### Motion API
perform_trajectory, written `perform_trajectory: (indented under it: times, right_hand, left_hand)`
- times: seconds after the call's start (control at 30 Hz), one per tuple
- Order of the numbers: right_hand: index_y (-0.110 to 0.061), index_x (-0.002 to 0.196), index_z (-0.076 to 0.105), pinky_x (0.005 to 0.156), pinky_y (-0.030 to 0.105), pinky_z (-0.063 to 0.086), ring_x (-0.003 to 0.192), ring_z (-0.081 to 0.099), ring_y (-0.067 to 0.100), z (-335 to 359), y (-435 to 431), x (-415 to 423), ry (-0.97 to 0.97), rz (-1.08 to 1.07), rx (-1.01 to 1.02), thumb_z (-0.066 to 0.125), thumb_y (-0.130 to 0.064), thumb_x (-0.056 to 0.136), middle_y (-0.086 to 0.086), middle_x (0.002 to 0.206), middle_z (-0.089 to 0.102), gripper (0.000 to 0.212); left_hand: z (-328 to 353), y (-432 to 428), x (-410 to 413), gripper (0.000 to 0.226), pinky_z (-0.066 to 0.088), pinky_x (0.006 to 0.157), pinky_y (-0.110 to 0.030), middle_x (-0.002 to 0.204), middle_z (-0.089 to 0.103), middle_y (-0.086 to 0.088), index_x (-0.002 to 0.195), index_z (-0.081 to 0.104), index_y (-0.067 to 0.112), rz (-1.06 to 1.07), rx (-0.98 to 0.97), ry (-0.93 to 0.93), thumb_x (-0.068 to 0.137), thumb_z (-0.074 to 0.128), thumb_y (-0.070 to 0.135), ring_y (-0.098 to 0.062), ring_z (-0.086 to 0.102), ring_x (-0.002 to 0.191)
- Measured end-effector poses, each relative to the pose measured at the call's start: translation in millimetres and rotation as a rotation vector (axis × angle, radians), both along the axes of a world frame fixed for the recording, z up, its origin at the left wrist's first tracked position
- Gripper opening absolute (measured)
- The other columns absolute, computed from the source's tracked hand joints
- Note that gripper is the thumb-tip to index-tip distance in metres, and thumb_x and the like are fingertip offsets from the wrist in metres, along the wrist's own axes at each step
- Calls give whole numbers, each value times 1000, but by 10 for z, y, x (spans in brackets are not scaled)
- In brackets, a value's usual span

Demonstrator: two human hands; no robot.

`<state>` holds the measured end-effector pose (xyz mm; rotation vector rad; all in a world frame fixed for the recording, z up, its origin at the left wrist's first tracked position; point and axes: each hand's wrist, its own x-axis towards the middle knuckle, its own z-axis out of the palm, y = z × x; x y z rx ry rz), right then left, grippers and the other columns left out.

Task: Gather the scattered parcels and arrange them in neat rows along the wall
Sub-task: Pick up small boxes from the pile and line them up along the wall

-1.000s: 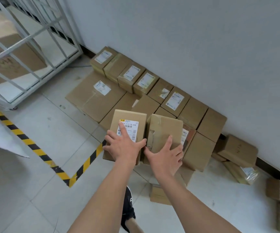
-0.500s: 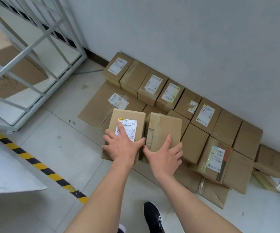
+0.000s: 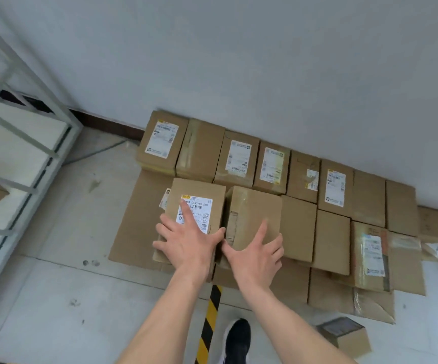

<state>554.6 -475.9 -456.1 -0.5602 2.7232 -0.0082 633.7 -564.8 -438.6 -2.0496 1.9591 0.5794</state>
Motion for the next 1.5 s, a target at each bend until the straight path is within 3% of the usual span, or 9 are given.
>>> perform_trajectory:
  times: [0.3, 0.63, 0.73, 0.87, 1.0, 1.13, 1.23, 1.33, 1.5]
  right_hand:
    - [-26, 154, -2, 111, 54, 30, 139, 20, 46, -760, -184, -541, -69, -94, -8, 59, -84, 65, 32, 153, 13, 122]
    - [-26, 154, -8, 118, 52, 20, 145, 9, 46, -1392, -174, -785, -132, -54, 43, 63, -76, 70, 32, 156, 2, 120]
    - [-25, 152, -21, 119, 49, 18, 146, 1, 46, -1472, -181, -836, -136, 13, 91, 52, -78, 78, 32, 157, -7, 117]
    - [-26, 143, -37, 118, 50, 12, 147, -1, 43, -1562, -141, -899, -94, 296, 163, 24, -72, 91, 28, 158, -15, 92]
    - [-32, 150, -25, 115, 49, 16, 147, 0, 41, -1583, -137, -961, -94, 348, 188, 16, -70, 92, 25, 159, -16, 81]
    - [-35, 152, -16, 112, 49, 23, 144, 7, 39, -1470, -160, -1072, -150, 380, 185, 19, -67, 95, 22, 160, -16, 74]
    - [-32, 154, -10, 109, 48, 26, 142, 14, 38, -1292, -120, -1180, -158, 419, 121, 28, -65, 96, 21, 161, -8, 77]
    - [-24, 156, -6, 112, 48, 24, 147, 13, 36, -1057, 103, -1247, -157, 355, 67, 29, -58, 99, 19, 162, 1, 75]
    - [-21, 157, 4, 114, 52, 22, 148, 10, 36, -489, 727, -1290, -134, 113, -13, 28, -50, 102, 19, 162, 8, 67]
  left_hand:
    - [-808, -309, -633, 119, 37, 97, -54, 147, 24, -26, 154, 3, 29, -101, 65, 21, 62, 54, 87, -42, 28, 131]
    - [-1422, -177, -935, 121, 42, 94, -55, 145, 24, -25, 151, 1, 25, -75, 93, -38, 63, 53, 89, -41, 31, 126]
    - [-1519, -156, -999, 122, 39, 97, -55, 146, 21, -27, 152, 1, 23, -37, 91, 8, 64, 58, 86, -42, 29, 127]
    - [-1635, -79, -1057, 124, 37, 98, -58, 150, 15, -30, 152, -3, 22, -46, 68, -18, 64, 50, 90, -45, 25, 132]
    - [-1730, 11, -1093, 115, 35, 99, -61, 154, 6, -33, 149, -13, 22, -81, 62, -54, 70, 34, 91, -47, 19, 137]
    - [-1706, 4, -1168, 118, 33, 102, -66, 154, 2, -33, 153, -11, 20, -69, 118, -75, 71, 40, 89, -48, 16, 139]
    - [-1648, -28, -1193, 118, 22, 106, -71, 157, -8, -30, 151, -19, 19, -69, 164, -48, 75, 41, 86, -47, 2, 145]
    - [-1422, -1, -1285, 108, 9, 111, -72, 160, -10, -24, 152, -19, 19, -258, 179, -25, 84, 38, 79, -41, -10, 148]
    - [-610, 245, -1584, 92, -6, 115, -62, 163, 4, -17, 156, -6, 20, -554, 191, 179, 91, 35, 71, -34, -7, 150]
